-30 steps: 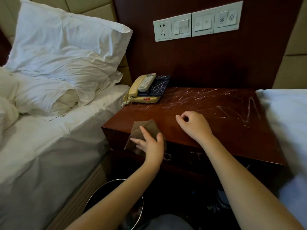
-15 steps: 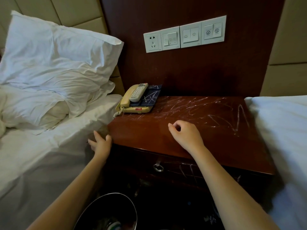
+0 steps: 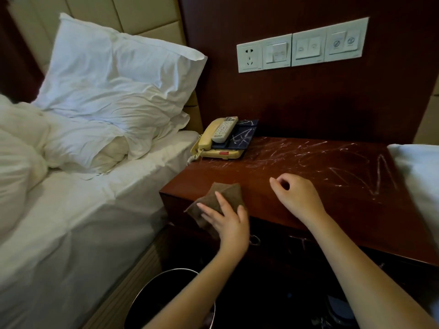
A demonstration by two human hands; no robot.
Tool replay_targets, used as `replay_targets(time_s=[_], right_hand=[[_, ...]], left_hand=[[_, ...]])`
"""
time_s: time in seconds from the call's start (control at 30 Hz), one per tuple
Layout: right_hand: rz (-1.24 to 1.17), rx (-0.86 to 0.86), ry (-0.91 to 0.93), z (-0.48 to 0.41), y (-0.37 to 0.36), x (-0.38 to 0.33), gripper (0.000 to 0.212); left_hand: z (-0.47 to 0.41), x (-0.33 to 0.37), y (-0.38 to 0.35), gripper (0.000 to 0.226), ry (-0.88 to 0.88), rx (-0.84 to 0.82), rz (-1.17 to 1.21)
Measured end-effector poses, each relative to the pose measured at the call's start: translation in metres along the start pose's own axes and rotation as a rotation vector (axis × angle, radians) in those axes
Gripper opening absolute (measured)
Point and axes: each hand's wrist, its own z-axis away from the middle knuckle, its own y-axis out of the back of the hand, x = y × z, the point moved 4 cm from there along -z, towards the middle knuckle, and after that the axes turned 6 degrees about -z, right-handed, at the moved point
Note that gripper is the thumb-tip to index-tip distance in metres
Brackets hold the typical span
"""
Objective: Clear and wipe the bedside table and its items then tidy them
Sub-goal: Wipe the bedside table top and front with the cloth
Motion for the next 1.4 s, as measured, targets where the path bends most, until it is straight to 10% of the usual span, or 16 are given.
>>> replay_targets(time_s=[0.33,0.57,0.93,1.2,1.4], right_hand=[[0.006,0.001,0.006,0.001,0.000,-0.001,0.033],[0.041,-0.006,0.002,-0.005,-0.004,0.000,0.033],[0.082,-0.014,0.000,-0.009,-0.006,-0.001,0.031],[0.034,-0.021,-0.017,-0.006,-0.003,0.001,0.029],[-0.003,0.010,-0.002,-0.003,0.000,0.001,0.031]], left_hand=[[-0.117,-0.059,0.113,0.063,0.186,0.198,0.074],[-0.161,-0.048,0.139,0.030,-0.069,0.053,-0.195],[-0.179,-0.011,0.096,0.060,-0.140,-0.202,-0.970],[-0.084,0.045,0.008,0.053,-0.644,-0.443,-1.028],[-0.163,-0.012,0.099,0.053,-0.329,-0.257,-0.963]])
